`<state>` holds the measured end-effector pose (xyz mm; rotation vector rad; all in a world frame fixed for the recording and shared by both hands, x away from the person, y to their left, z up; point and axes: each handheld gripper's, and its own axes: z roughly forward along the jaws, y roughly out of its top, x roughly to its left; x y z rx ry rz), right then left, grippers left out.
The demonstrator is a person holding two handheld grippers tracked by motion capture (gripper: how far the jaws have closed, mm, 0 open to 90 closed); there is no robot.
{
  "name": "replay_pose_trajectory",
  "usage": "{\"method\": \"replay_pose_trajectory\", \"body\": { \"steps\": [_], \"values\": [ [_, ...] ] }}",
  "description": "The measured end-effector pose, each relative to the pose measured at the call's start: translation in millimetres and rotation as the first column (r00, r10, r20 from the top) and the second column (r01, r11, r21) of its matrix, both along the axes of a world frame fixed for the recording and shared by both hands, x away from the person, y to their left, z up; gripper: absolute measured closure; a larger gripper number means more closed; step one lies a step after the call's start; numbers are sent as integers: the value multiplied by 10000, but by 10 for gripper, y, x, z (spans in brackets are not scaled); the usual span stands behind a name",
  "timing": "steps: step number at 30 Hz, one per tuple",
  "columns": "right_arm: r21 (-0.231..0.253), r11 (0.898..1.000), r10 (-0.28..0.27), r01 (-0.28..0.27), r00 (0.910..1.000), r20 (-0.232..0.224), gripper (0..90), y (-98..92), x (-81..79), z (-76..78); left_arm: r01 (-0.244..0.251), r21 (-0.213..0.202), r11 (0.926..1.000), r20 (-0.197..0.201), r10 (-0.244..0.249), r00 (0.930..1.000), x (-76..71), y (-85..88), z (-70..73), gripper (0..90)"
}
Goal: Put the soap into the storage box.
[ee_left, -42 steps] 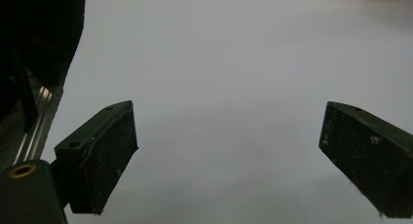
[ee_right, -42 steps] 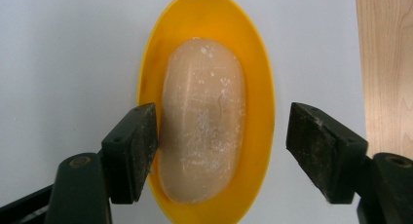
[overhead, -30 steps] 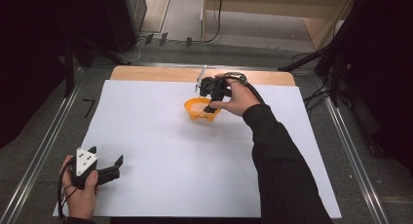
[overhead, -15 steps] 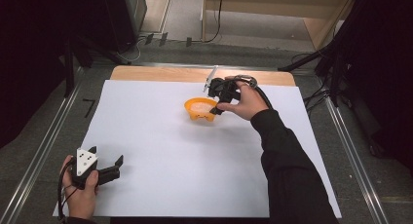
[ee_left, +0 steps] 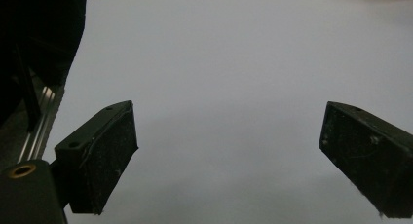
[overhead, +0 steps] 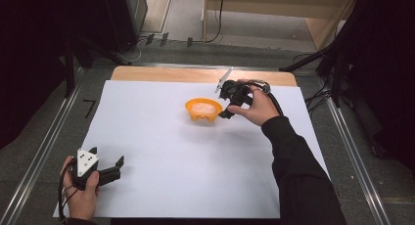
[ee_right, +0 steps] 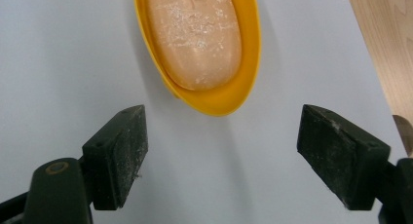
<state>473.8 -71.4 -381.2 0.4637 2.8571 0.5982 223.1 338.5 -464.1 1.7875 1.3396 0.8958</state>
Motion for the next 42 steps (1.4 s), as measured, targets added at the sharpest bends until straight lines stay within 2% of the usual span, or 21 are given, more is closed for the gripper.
{"method": "replay_pose_trajectory", "body": {
  "steps": [4, 15, 18, 20, 22, 24, 25, 29, 32, 37, 42],
  "values": [
    [-9, 9999, -122, 122, 9999, -50, 181, -54, -36, -8, -6, 11, 10000, 12, 6, 10000, 0, -2, 0, 69],
    [522, 9970, -566, 577, 9981, -233, 180, -266, -142, -35, -3, 39, 10000, 7, 3, 10000, 1, -6, -1, 70],
    [655, 9960, -597, 612, 9979, -246, 180, -325, -165, -62, -7, 67, 10000, -6, 7, 10000, 0, -6, 0, 70],
    [580, 9961, -648, 664, 9975, -293, 163, -358, -197, -77, 2, 76, 10000, -6, -2, 10000, 0, -7, 0, 69],
    [704, 9962, -492, 515, 9982, -345, 157, -395, -209, -92, 0, 87, 10000, -16, 0, 10000, 0, -8, 0, 70],
    [848, 9948, -526, 571, 9971, -542, 154, -433, -235, -93, -1, 91, 10000, -18, 1, 10000, 0, -9, -1, 70],
    [947, 9935, -582, 626, 9971, -494, 154, -452, -240, -97, -4, 95, 10000, -15, 4, 10000, 0, -9, -1, 70],
    [863, 9921, -861, 905, 9949, -530, 160, -516, -273, -128, -12, 105, 9999, -10, 13, 10000, 1, -11, -2, 70],
    [1005, 9905, -887, 941, 9945, -561, 163, -569, -290, -157, -18, 101, 9999, -1, 18, 10000, 1, -12, -2, 70],
    [946, 9896, -1031, 1085, 9928, -603, 155, -633, -346, -190, -17, 124, 9999, -13, 17, 10000, 0, -13, -2, 70],
    [1037, 9849, -1348, 1390, 9898, -466, 146, -687, -427, -207, -17, 130, 9999, -20, 17, 10000, 1, -13, -2, 69]
  ]
}}
